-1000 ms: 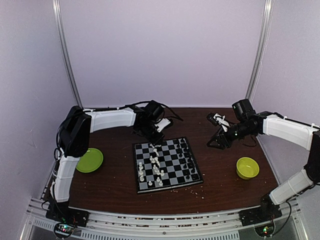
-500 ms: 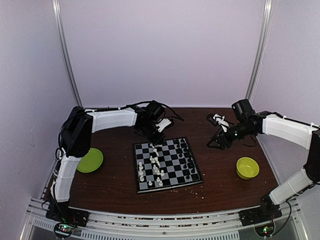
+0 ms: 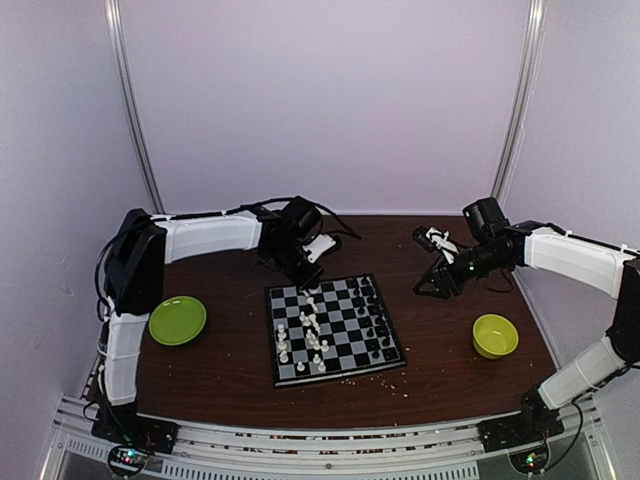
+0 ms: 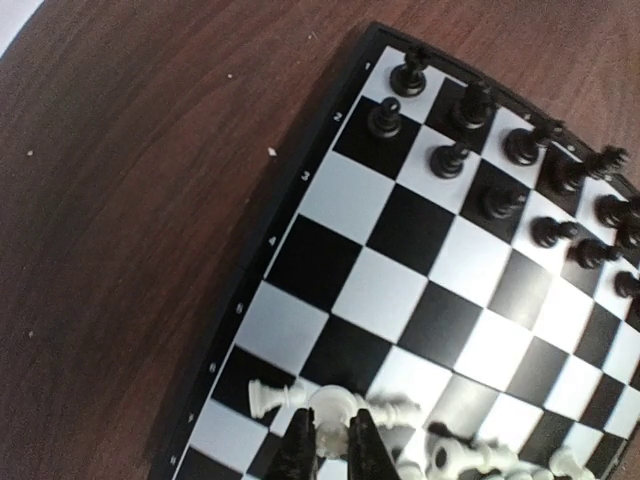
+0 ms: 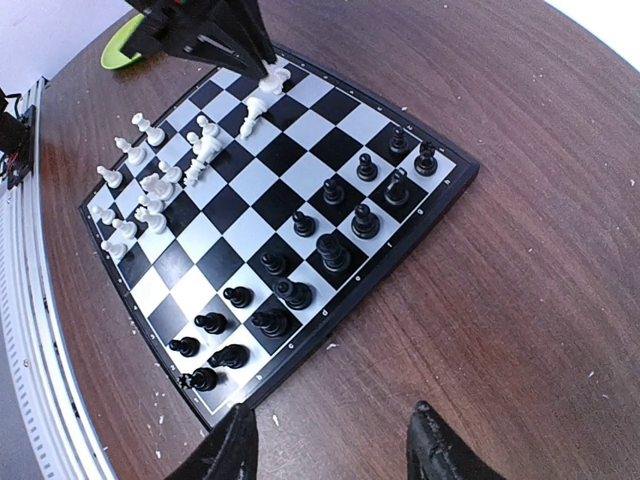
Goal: Set up the chess pieces on the board
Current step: Pick up the rook from the chessboard, then place the rook at h1, then pick up the bishop from the chessboard.
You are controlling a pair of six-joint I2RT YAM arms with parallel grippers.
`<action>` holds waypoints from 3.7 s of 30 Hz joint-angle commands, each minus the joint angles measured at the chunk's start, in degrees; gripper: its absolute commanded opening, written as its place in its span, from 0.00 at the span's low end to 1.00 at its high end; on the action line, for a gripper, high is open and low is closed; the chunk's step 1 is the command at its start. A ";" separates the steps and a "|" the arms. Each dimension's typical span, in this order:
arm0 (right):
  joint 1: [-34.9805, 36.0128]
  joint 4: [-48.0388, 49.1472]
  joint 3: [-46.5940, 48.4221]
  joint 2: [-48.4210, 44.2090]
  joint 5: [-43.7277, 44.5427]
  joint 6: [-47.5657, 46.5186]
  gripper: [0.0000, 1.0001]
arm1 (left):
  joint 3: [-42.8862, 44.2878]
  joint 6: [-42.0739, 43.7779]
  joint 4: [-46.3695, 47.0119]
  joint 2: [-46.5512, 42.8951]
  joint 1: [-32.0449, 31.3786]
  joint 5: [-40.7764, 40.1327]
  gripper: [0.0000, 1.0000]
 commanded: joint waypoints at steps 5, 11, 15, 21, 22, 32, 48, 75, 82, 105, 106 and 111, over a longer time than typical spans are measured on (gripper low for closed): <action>-0.34 -0.02 1.07 -0.27 0.11 -0.30 0.51 | -14.82 -2.59 0.07 -23.09 -2.53 0.41 0.03; -0.33 0.22 0.92 0.02 -0.20 -0.50 0.51 | -28.69 -6.26 -0.57 -35.75 -8.19 -1.74 0.03; -0.33 -0.44 1.06 -0.26 -0.08 -1.62 0.50 | -36.87 -8.56 0.80 -40.27 -12.29 -1.39 0.04; -0.35 -0.41 0.64 -3.11 2.32 -3.13 0.50 | -44.74 -9.70 5.98 -41.97 -16.48 -3.12 0.04; -0.33 -0.38 0.58 -3.48 2.68 -3.21 0.50 | -45.77 -9.92 7.19 -41.81 -16.68 -3.08 0.04; -0.40 -0.20 0.38 -4.24 3.51 -3.20 0.51 | -46.24 -11.05 12.01 -36.40 -19.29 -6.08 0.04; -0.33 -0.68 0.46 -4.09 2.97 -3.67 0.51 | -45.46 -11.86 11.27 -32.86 -20.61 -9.08 0.03; -0.35 -0.90 0.39 -4.21 2.44 -3.80 0.51 | -45.28 -12.39 8.16 -34.81 -20.61 -8.45 0.18; -0.33 -0.99 0.44 -4.24 1.90 -3.37 0.51 | -39.65 -10.78 3.09 -39.58 -20.56 -9.00 0.27; -0.33 -1.52 0.99 -0.25 2.90 -4.01 0.51 | 4.63 -18.65 -3.96 -4.38 1.89 -6.17 0.31; -0.37 -1.60 0.97 -0.18 3.07 -4.18 0.51 | 5.91 -20.08 -4.52 -3.31 1.89 -5.90 0.32; -0.33 -2.20 1.71 0.44 3.65 -4.51 0.52 | 6.43 -19.98 -4.32 -1.72 1.43 -2.34 0.33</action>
